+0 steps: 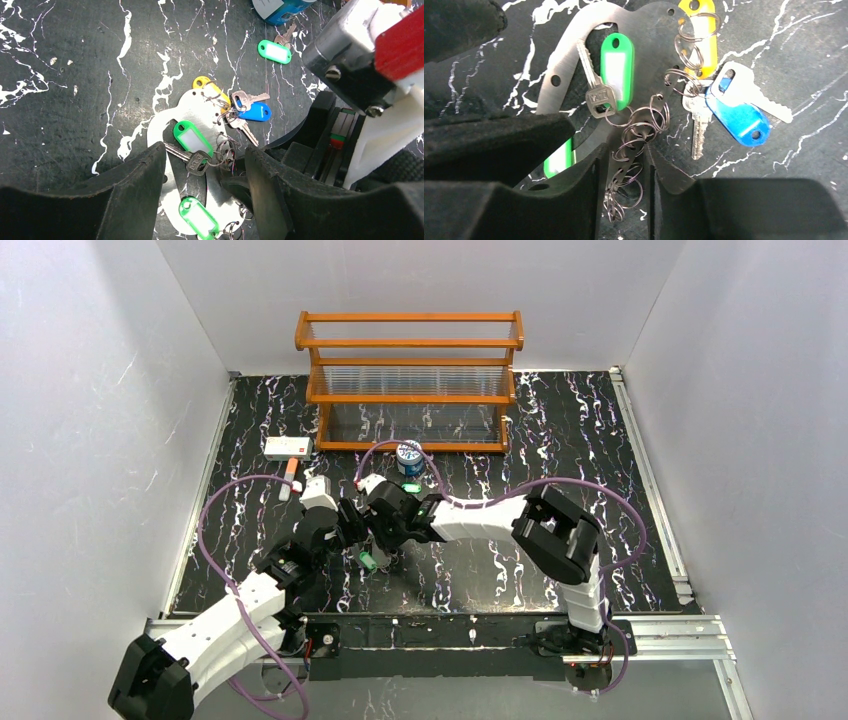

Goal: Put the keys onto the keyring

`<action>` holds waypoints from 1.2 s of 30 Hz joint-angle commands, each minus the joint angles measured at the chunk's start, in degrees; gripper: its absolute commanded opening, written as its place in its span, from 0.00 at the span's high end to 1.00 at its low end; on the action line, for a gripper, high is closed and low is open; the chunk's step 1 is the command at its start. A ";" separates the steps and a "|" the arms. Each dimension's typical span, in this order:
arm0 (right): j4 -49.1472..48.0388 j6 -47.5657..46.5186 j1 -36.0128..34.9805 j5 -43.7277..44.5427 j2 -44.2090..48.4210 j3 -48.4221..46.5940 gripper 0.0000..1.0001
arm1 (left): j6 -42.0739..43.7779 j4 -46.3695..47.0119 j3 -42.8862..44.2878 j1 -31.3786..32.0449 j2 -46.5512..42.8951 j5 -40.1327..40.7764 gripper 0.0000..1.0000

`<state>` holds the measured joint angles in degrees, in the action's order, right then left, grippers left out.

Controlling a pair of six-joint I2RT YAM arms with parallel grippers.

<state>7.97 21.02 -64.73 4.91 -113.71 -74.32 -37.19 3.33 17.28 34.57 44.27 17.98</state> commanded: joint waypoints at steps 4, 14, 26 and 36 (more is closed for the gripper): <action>4.90 -3.57 -0.71 6.96 -1.74 1.67 0.73 | -0.03 0.58 -0.33 0.15 -1.29 0.03 0.42; -5.49 0.16 4.44 -7.70 6.58 10.55 0.95 | 0.71 -0.94 0.17 0.19 -2.62 0.90 0.43; -13.22 -9.20 12.47 -34.89 14.56 15.65 0.99 | 4.99 -0.84 1.78 0.15 -5.55 0.71 0.43; -1.40 -26.54 12.61 -38.36 16.91 10.70 0.99 | 12.58 2.25 2.63 0.15 -3.98 -5.49 0.41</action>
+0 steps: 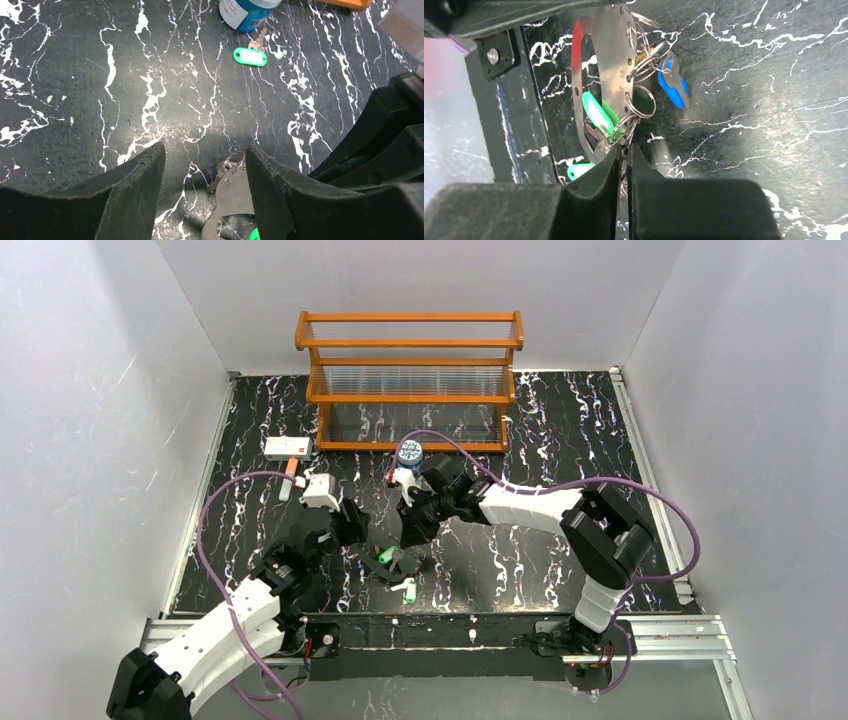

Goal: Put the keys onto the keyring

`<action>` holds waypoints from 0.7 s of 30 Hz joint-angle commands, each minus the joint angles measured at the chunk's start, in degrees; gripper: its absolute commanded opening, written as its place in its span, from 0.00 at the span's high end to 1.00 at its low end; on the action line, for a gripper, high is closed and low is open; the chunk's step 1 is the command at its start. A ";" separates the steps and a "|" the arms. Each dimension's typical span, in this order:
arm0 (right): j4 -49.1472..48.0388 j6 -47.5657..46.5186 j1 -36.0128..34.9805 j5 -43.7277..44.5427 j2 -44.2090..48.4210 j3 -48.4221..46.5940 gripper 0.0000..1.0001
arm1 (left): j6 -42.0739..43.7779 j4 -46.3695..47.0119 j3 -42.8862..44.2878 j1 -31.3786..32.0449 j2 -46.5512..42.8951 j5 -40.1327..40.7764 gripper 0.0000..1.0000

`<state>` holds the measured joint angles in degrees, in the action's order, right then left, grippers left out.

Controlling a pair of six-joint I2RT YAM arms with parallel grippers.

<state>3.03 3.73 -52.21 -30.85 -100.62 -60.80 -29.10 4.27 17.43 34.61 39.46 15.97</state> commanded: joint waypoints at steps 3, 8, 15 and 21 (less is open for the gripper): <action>4.72 -13.34 0.09 0.36 5.49 -2.48 0.99 | 6.93 0.88 3.48 0.11 1.19 -7.23 0.38; 2.25 -20.87 0.09 4.80 8.91 0.40 0.99 | 9.43 0.46 4.68 0.11 0.46 -13.77 0.35; -3.92 -30.20 0.09 6.24 13.73 6.10 0.99 | 9.21 9.17 0.36 0.18 -1.21 -25.50 0.38; -6.79 -35.39 0.09 7.75 15.86 8.06 0.99 | 1.77 20.92 -4.00 0.19 2.69 -33.19 0.57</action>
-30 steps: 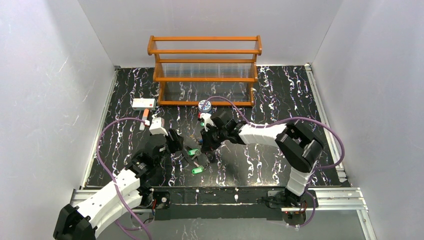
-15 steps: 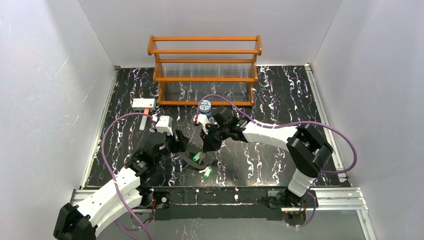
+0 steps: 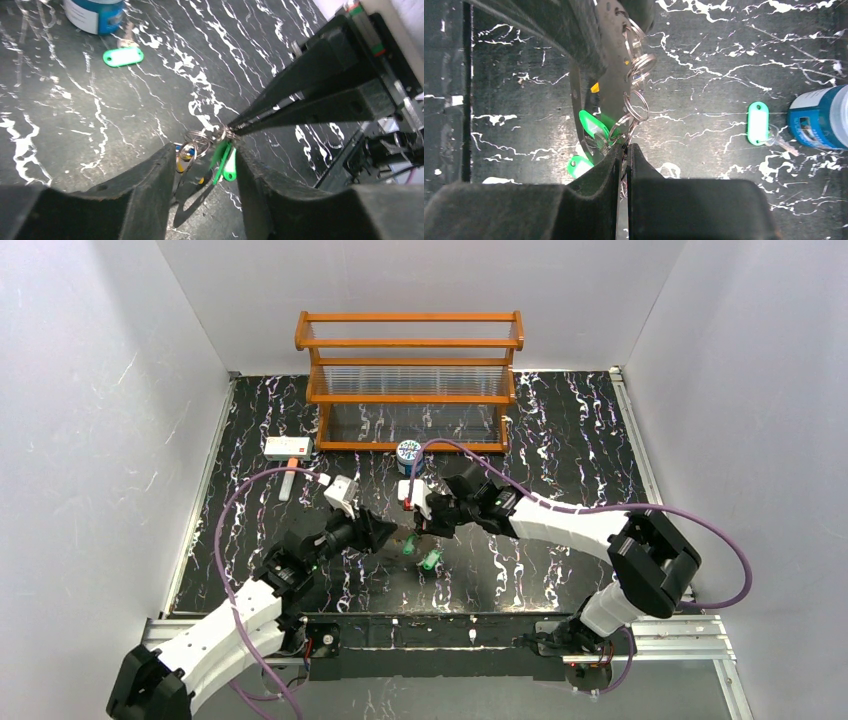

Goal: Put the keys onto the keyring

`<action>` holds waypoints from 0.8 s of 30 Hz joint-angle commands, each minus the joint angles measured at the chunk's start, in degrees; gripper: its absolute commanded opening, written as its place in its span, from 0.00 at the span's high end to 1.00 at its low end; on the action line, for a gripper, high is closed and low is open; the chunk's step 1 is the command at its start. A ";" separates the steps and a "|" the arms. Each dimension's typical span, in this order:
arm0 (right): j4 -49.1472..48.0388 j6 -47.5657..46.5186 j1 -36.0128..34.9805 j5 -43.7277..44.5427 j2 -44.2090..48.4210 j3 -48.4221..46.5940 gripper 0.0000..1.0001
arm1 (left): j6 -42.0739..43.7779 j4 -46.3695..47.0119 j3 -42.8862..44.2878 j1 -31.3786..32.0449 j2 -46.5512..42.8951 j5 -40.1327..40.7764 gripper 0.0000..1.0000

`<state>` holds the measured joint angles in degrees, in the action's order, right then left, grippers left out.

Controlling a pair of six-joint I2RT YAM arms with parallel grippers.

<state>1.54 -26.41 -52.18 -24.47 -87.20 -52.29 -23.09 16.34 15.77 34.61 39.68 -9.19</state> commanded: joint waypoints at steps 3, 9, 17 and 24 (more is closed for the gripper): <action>-3.84 -5.49 0.16 2.71 1.60 -2.30 0.99 | -5.18 9.51 -1.97 0.28 5.88 -10.19 0.66; -2.98 -5.74 0.40 3.20 0.86 -4.55 0.99 | -2.51 9.58 -1.47 1.01 7.96 -10.19 1.00; -5.39 -2.77 2.73 -1.29 1.32 -3.65 0.99 | -0.46 9.54 -3.95 1.64 4.63 -6.24 0.99; -10.97 0.81 5.77 -10.48 3.78 0.63 0.99 | 4.79 10.38 -4.27 1.78 2.06 -4.15 0.72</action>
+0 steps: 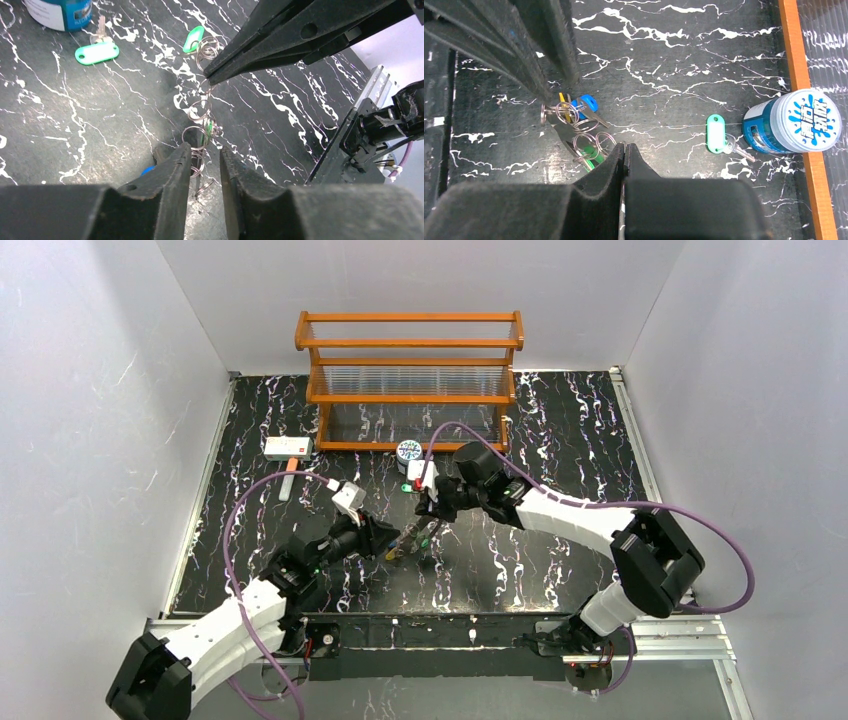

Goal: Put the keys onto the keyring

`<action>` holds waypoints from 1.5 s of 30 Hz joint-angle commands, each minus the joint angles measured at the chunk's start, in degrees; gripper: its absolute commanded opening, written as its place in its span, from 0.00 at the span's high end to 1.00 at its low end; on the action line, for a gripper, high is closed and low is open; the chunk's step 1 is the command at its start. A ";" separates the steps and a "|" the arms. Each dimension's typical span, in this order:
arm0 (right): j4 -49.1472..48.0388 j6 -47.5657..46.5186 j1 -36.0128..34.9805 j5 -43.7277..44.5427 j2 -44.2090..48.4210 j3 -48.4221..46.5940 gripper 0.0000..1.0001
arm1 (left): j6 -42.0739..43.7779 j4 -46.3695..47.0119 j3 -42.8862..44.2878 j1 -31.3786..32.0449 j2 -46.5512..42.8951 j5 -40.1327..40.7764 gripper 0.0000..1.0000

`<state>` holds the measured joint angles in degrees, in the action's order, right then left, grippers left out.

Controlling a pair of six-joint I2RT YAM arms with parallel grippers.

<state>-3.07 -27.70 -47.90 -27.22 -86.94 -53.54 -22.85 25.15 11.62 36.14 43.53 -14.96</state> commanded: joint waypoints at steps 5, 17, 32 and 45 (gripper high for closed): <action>-8.71 2.21 2.46 -13.51 4.61 4.00 0.99 | 11.06 6.09 -0.63 0.47 -1.41 -1.31 0.65; -15.13 0.25 2.83 -20.66 7.88 11.48 0.99 | 26.19 22.58 -7.63 2.63 2.17 -10.69 0.68; -14.78 0.59 2.86 -21.99 7.57 11.20 0.99 | 33.14 26.26 -3.50 6.77 12.81 -11.23 0.77; -14.07 0.37 2.90 -22.61 7.64 10.85 0.99 | 30.31 27.73 -1.07 7.00 16.04 -9.81 0.76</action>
<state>-15.03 -27.00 -45.10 -47.81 -80.64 -41.76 8.10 51.00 8.25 42.87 58.65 -24.62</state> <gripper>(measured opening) 0.064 0.237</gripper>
